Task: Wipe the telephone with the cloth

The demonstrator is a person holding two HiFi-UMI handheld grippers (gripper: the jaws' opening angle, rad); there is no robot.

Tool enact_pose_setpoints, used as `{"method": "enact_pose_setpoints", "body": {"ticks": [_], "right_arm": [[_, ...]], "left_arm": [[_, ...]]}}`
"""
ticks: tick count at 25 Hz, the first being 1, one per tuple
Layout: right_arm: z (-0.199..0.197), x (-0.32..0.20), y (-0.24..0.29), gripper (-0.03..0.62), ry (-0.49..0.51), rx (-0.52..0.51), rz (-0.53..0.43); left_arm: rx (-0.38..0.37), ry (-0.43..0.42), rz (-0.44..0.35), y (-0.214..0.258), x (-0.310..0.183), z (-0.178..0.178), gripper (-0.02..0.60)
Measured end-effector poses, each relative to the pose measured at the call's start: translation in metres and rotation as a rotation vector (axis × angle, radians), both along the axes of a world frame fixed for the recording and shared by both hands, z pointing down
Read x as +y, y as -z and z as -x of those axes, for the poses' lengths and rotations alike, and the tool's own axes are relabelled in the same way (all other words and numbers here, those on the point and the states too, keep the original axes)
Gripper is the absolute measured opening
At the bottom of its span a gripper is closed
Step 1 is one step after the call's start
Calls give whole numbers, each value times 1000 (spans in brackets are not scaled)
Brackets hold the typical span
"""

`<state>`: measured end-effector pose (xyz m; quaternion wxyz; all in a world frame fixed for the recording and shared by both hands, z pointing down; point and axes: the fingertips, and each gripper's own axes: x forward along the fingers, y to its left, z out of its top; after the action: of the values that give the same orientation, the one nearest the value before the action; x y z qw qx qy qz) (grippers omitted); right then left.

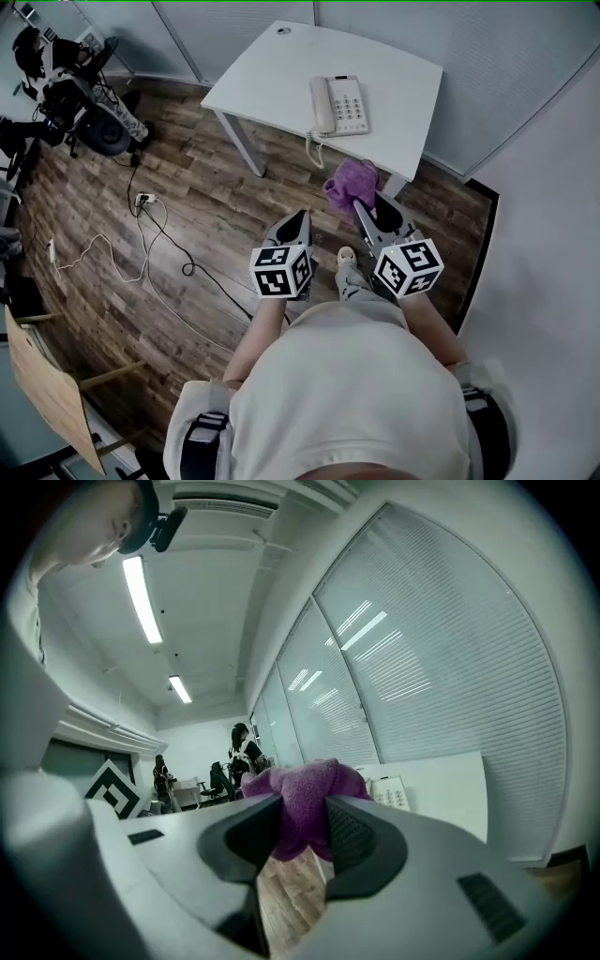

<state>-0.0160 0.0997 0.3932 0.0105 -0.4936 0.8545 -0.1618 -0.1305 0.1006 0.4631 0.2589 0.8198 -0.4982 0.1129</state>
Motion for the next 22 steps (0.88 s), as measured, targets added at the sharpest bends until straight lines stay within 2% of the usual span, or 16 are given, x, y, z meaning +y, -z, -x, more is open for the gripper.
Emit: {"method": "enact_pose_setpoints", "body": {"ticks": [4,11,22], "right_arm": [[-8,-40,11,143,5,-2,-29],[-21,-91,17,144,49,-3,-24],[-53,-171,20,144,96,-16,-35]], "left_arm": [[-6,12,-22,9,-40,-6,20],[-9,37,-13,15,-86,-22,20],[13,127,-4,14,-156,-38,20]]}}
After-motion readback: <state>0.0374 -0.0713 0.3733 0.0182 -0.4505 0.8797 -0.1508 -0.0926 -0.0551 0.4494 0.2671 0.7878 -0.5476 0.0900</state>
